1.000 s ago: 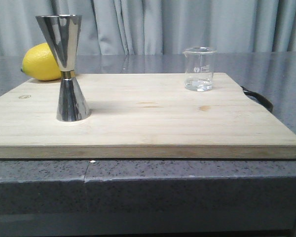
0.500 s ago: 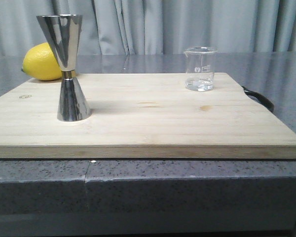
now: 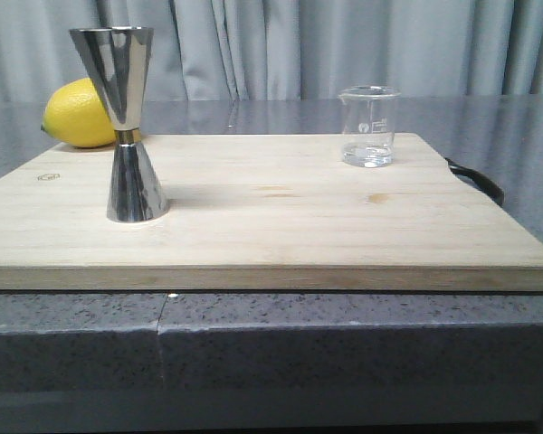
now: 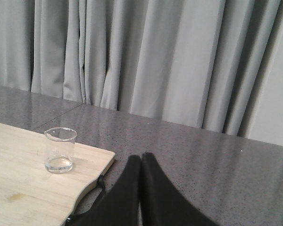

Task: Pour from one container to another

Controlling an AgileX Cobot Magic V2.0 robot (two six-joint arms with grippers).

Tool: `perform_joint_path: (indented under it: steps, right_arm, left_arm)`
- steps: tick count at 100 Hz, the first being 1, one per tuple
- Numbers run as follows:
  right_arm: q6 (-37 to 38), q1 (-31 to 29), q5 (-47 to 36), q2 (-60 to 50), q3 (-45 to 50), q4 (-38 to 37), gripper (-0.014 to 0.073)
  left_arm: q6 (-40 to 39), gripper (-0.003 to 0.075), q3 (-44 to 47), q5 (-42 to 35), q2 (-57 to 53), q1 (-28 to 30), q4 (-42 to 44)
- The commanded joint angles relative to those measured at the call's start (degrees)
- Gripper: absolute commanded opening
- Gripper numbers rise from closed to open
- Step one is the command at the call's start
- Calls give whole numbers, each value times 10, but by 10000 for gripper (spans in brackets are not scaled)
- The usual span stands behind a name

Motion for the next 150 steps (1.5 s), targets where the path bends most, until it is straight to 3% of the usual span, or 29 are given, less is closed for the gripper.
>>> perform_joint_path:
  steps: [1,9,25,38,82,99,150]
  right_arm:
    - [-3,-3,-47,-8,-15,-1,-71]
    - [-3,-3,-47,-8,-15,-1,-71]
    - [-3,-3,-47,-8,-15,-1,-71]
    - [-3,-3,-47,-8,-15,-1,-71]
    - [-3,-3,-47,-8,-15,-1,-71]
    - [-3,-3,-47,-8,-15,-1,-71]
    - [-3,-3,-47,-8,-15,-1,-71]
  left_arm:
    - [0,-19,9,-37,-21,19,6]
    - [0,-19,33,-16,-53,39,9]
    - [13,-19,32,123,-125,85,21]
    - [13,-19,32,162,-122,101,21]
    - [5,-19,32,167,-122,101,7]
    - [-160,-19,32,167,-122,101,159]
    - [-161,-19,32,168,-122,101,141]
